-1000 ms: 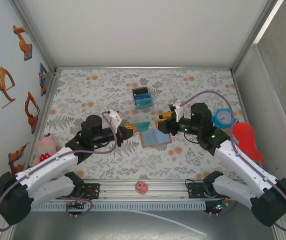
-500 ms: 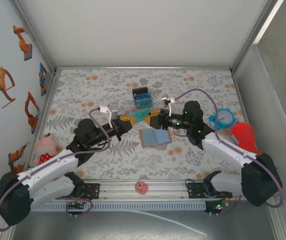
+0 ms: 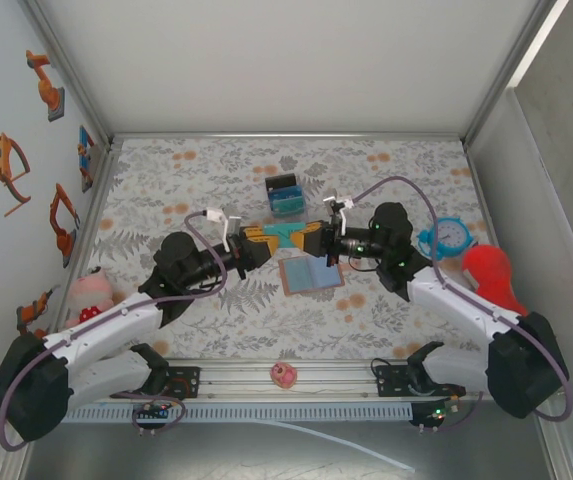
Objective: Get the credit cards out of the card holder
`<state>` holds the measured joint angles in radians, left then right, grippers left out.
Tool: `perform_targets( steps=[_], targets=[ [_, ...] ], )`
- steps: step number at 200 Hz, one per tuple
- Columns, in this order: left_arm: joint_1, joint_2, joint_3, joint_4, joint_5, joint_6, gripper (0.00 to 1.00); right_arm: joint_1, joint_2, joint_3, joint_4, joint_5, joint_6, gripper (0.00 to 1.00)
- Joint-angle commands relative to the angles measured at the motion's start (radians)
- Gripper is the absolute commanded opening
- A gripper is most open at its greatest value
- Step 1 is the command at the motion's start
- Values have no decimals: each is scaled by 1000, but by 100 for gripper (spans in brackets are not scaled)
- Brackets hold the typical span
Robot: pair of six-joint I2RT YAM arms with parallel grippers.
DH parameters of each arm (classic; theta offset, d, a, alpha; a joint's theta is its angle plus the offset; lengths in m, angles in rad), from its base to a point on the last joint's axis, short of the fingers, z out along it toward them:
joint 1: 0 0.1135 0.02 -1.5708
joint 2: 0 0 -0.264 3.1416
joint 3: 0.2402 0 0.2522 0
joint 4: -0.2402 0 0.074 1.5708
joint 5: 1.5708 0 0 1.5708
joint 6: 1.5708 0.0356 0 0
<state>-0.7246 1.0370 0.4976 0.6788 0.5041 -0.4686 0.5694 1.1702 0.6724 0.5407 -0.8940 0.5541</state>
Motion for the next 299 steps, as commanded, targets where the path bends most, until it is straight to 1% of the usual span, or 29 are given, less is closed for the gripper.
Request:
perform_targets(
  steps=[1,8,11,18,25,32,46,65,75,86,91,125,132,151,167,209,223,250,265,275,285,294,295,296,299],
  targets=[
    [2,-52,98,-182,31,103,60,3,-66,39,-155,13,-124,0],
    [2,-68,131,-285,23,156,77,3,-82,45,-208,22,-157,0],
    [1,-75,150,-331,20,177,82,3,-90,47,-230,26,-172,0],
    [2,-88,197,-454,13,235,86,4,-106,53,-281,34,-203,0],
    [2,-98,238,-546,-1,283,91,4,-121,60,-330,41,-236,0],
    [2,-103,273,-618,-9,327,97,4,-132,69,-383,48,-268,0],
    [0,-110,318,-712,-7,421,99,4,-145,89,-473,65,-324,0],
    [1,-112,336,-746,-7,482,98,4,-145,112,-546,69,-368,0],
    [-1,-107,341,-756,-5,518,100,4,-143,121,-568,57,-382,0],
    [-1,-94,355,-776,4,554,95,4,-134,133,-587,30,-397,0],
    [0,-84,369,-795,11,568,91,4,-127,138,-596,20,-403,0],
    [0,10,478,-938,108,708,71,6,-101,173,-660,-56,-462,0],
    [0,34,500,-966,128,736,70,7,-98,180,-677,-61,-478,0],
    [0,92,557,-1032,183,790,59,7,-92,195,-709,-59,-503,0],
    [-1,130,580,-1046,206,804,56,7,-92,200,-718,-61,-513,0],
    [0,195,606,-1067,274,823,54,7,-95,202,-719,-61,-526,0],
    [-1,220,615,-1074,290,823,45,7,-91,203,-719,-65,-527,0],
    [-2,255,627,-1078,311,821,21,7,-89,204,-718,-57,-531,0],
    [-1,266,633,-1087,311,830,12,7,-93,202,-719,-45,-532,0],
    [0,272,636,-1093,311,840,0,7,-95,201,-721,-30,-533,0],
    [0,274,640,-1098,307,851,0,7,-99,200,-730,-5,-536,0],
    [1,276,644,-1098,284,857,0,7,-103,199,-741,42,-535,0],
    [2,276,644,-1098,282,858,0,7,-104,200,-743,56,-533,3],
    [3,276,644,-1099,279,860,0,7,-104,200,-743,56,-533,3],
    [3,278,646,-1098,270,864,0,7,-106,200,-748,72,-533,8]
  ],
)
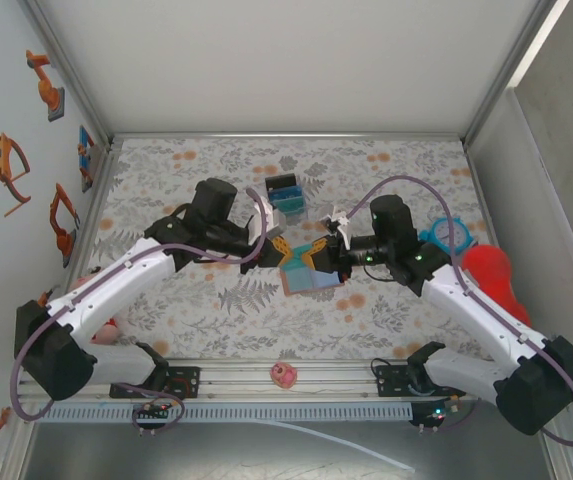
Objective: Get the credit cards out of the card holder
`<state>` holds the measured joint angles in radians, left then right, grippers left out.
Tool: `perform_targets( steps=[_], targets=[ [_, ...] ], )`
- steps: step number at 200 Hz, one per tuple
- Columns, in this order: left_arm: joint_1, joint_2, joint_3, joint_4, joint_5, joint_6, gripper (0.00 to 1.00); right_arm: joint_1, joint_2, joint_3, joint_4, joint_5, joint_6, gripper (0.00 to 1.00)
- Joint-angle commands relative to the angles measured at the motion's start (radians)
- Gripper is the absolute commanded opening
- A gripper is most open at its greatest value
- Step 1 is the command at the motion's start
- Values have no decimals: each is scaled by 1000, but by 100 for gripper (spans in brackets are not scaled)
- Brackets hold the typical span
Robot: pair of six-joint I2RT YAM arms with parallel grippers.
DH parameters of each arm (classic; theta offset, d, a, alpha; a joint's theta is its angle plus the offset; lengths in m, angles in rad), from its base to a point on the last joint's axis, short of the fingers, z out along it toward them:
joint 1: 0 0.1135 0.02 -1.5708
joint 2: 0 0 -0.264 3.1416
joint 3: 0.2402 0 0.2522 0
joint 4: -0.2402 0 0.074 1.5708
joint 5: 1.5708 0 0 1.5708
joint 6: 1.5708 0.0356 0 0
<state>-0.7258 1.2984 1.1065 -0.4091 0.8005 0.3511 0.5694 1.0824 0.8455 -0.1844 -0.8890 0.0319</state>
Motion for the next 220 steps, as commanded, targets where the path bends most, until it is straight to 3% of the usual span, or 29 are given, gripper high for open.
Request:
perform_targets(
  steps=[1,13,33,41,51,111,164,220],
  targets=[
    [5,16,37,-11,-30,45,0,7,-20,27,-24,76,-10,10],
    [15,17,37,-9,-65,63,0,7,-32,23,-42,164,-7,28],
    [49,36,41,-4,-130,101,0,7,-63,11,-50,316,20,38],
    [62,50,42,5,-163,118,0,7,-78,5,-47,385,40,58],
    [81,71,41,21,-182,148,0,6,-91,-10,-34,459,69,67],
    [198,343,217,35,-208,290,0,7,-95,-15,-53,757,208,67],
    [227,596,461,-77,-212,375,0,7,-82,-25,-54,821,261,66],
    [234,768,607,-140,-235,432,0,6,-81,-34,-48,850,291,66]
  ],
)
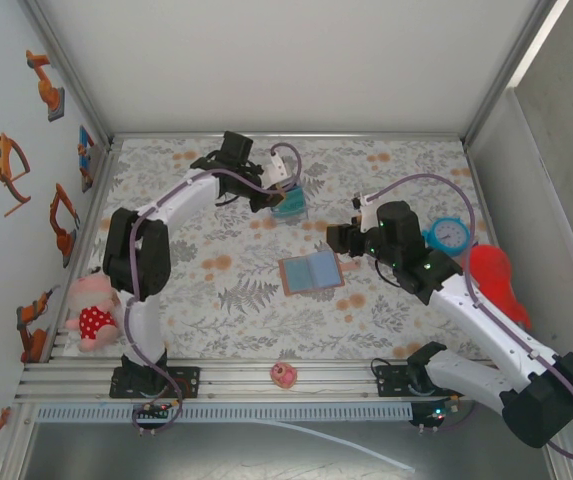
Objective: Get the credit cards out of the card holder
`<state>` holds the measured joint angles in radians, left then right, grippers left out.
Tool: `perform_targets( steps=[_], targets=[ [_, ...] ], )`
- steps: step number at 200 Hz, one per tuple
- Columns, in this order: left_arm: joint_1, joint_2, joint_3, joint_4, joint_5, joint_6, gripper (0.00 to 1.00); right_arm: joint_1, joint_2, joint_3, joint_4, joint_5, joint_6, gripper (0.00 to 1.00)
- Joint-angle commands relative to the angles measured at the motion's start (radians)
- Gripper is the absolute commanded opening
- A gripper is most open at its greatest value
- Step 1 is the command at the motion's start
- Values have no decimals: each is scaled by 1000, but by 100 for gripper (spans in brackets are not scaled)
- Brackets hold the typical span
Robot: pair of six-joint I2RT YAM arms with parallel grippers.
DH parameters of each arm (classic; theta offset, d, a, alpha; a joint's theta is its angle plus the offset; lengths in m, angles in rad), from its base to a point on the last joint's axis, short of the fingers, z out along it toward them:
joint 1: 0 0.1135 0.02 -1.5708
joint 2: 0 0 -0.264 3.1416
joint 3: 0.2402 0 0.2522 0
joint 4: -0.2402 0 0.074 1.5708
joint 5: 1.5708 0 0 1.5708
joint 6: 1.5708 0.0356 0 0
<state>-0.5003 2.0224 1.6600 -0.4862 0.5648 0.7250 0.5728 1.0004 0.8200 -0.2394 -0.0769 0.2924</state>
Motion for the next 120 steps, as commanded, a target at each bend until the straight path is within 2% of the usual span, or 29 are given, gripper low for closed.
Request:
perform_targets(
  steps=[1,120],
  targets=[
    [8,46,54,-63,0,58,0,3,-1,-9,8,38,32,66],
    [16,168,159,-87,-47,100,0,4,15,-41,53,22,68,66]
  ],
)
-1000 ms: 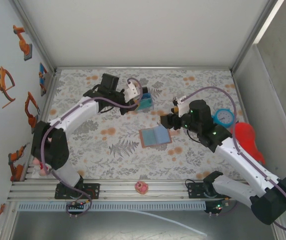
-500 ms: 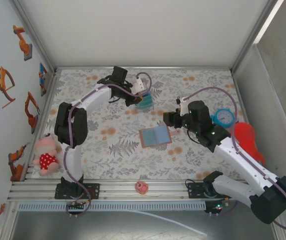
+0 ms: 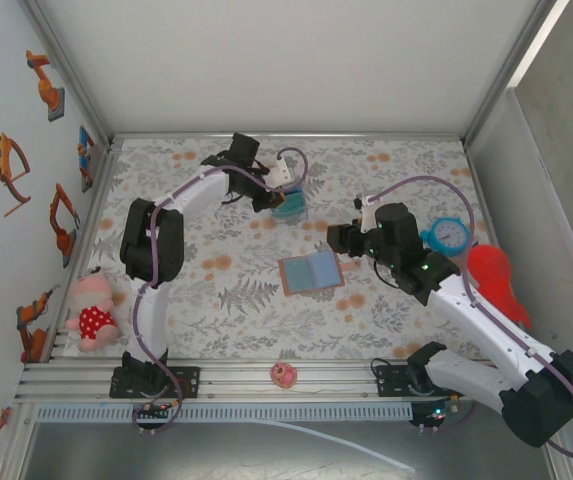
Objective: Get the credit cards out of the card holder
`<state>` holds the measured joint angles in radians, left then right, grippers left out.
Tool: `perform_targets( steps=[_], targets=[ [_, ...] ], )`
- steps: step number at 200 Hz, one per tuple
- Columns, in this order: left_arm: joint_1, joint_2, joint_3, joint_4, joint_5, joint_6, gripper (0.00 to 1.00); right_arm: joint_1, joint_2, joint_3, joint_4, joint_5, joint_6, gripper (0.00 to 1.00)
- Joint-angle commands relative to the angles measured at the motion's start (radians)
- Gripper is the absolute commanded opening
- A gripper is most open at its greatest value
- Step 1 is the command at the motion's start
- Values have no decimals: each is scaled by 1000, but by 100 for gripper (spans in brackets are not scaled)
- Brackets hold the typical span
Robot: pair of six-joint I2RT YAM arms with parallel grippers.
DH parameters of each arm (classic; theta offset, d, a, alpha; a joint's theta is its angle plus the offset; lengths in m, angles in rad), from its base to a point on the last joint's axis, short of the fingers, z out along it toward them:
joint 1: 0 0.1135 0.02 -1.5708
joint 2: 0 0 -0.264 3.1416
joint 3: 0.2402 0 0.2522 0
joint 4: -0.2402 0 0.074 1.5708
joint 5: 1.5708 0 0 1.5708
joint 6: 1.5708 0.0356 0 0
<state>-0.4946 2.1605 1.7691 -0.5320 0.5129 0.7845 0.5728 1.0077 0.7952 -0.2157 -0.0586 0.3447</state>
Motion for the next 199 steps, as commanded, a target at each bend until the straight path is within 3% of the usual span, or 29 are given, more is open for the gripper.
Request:
perform_targets(
  steps=[1,111,118,132,141,199],
  targets=[
    [10,32,52,-42,5,40,0,4,9,-16,29,3,16,66],
    [10,112,124,-87,6,56,0,4,8,-17,30,-7,19,66],
    [10,111,124,-87,6,55,3,3,8,-17,28,-7,20,66],
    [9,107,125,-87,11,49,20,4,9,-17,26,-12,20,66],
    [8,100,124,-87,16,45,27,4,11,-19,26,-12,21,67],
    [-2,-45,45,-63,30,3,29,22,59,-21,-27,8,38,61]
  ],
)
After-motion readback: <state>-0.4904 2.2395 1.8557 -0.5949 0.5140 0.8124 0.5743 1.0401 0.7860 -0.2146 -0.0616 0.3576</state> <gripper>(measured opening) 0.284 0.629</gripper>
